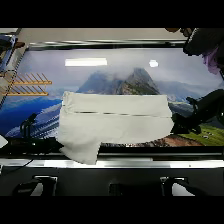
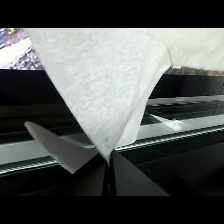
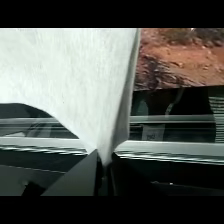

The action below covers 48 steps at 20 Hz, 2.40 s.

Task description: Fold the clothes and pants, and hang the long-sleeved shirts on hangers.

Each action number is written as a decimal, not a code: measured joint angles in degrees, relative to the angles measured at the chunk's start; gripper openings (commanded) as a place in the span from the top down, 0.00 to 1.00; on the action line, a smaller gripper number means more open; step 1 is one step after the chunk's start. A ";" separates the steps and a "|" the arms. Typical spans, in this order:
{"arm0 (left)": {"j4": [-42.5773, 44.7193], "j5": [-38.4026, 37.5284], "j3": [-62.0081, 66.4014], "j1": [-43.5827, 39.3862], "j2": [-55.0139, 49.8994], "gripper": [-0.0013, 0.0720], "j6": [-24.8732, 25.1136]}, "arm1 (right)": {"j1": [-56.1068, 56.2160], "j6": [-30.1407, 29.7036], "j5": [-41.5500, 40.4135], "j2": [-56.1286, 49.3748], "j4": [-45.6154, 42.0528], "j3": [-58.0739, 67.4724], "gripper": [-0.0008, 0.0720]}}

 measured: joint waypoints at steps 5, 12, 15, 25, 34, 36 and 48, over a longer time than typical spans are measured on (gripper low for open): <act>-1.51 5.79 2.82 0.00 -3.89 0.96 -0.50 | 1.27 2.56 7.10 2.86 0.07 1.38 0.94; -4.26 14.10 20.44 -0.17 -25.70 0.96 2.47 | 1.53 5.79 21.46 -1.53 5.03 4.96 0.94; -4.55 15.17 31.28 -0.85 -35.71 0.96 2.84 | 1.53 6.16 23.96 -6.88 7.45 10.14 0.94; -4.76 15.78 58.75 -3.91 -60.61 0.96 -0.35 | 1.53 8.92 31.30 -19.43 8.74 22.14 0.94; -1.11 16.31 62.97 -4.15 -71.76 0.76 -3.15 | 1.53 7.34 34.95 -26.43 8.35 22.86 0.67; -0.42 16.72 63.28 -4.02 -72.61 0.60 -3.37 | 1.29 6.91 34.88 -26.97 8.39 22.97 0.51; 15.19 8.85 75.21 -3.13 -61.51 0.12 -3.61 | -12.00 -6.14 19.54 -31.82 17.59 28.09 0.09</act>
